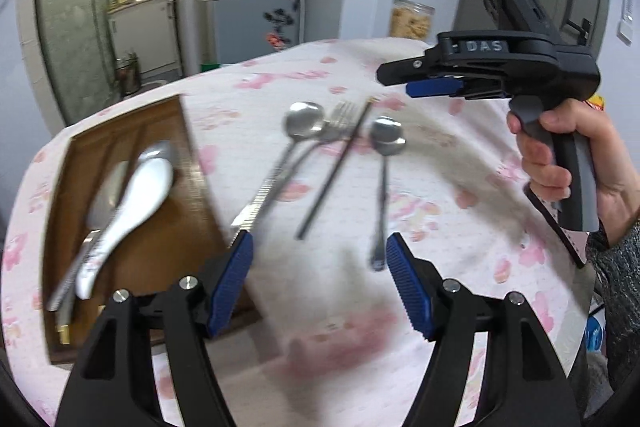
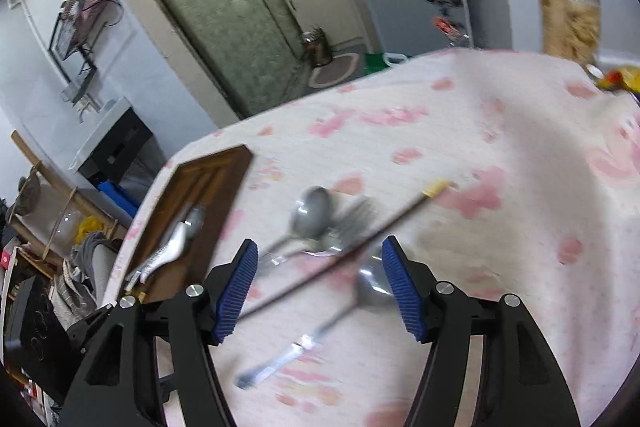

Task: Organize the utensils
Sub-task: 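Grasp another steel spoon by its handle with the left tool, then carry the spoon into the tray and open the left tool, then grasp the long steel spoon by its handle with the left tool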

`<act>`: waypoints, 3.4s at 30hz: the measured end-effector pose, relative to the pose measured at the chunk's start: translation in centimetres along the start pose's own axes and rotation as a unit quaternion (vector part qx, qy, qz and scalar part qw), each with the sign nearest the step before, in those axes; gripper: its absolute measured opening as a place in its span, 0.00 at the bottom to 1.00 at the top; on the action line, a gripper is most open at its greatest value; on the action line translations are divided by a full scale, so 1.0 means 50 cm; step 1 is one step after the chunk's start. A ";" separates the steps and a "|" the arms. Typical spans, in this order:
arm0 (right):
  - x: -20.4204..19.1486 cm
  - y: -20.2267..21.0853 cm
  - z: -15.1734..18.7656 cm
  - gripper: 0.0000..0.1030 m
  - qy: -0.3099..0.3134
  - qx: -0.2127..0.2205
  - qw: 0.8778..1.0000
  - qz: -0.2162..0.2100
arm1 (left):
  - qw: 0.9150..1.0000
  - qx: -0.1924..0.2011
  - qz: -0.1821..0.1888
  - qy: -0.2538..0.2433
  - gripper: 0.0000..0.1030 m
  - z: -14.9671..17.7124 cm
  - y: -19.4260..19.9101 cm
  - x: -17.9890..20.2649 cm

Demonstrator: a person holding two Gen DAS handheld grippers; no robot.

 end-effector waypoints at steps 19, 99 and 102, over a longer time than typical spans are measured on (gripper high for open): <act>0.068 -0.076 0.050 0.06 -0.005 -0.040 0.999 0.004 | 0.998 -0.043 0.033 -0.037 0.66 -0.013 -0.126 0.102; -0.037 -0.116 -0.063 0.62 -0.024 -0.012 0.999 -0.042 | 0.999 0.004 -0.026 0.032 0.70 -0.009 -0.004 -0.147; -0.037 -0.147 -0.056 0.51 -0.008 -0.030 0.999 -0.034 | 1.000 -0.001 -0.018 0.016 0.70 -0.016 -0.020 -0.118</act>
Point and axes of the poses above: each gripper's, at about its wrist camera, not at the fingertips, and y roughly against the way its jaws point, x to its right, z to its underside, the point moved 2 cm from there along -y, roughly the way its jaws point, and after that the axes turned 1 degree about y, right-handed, at the moved point
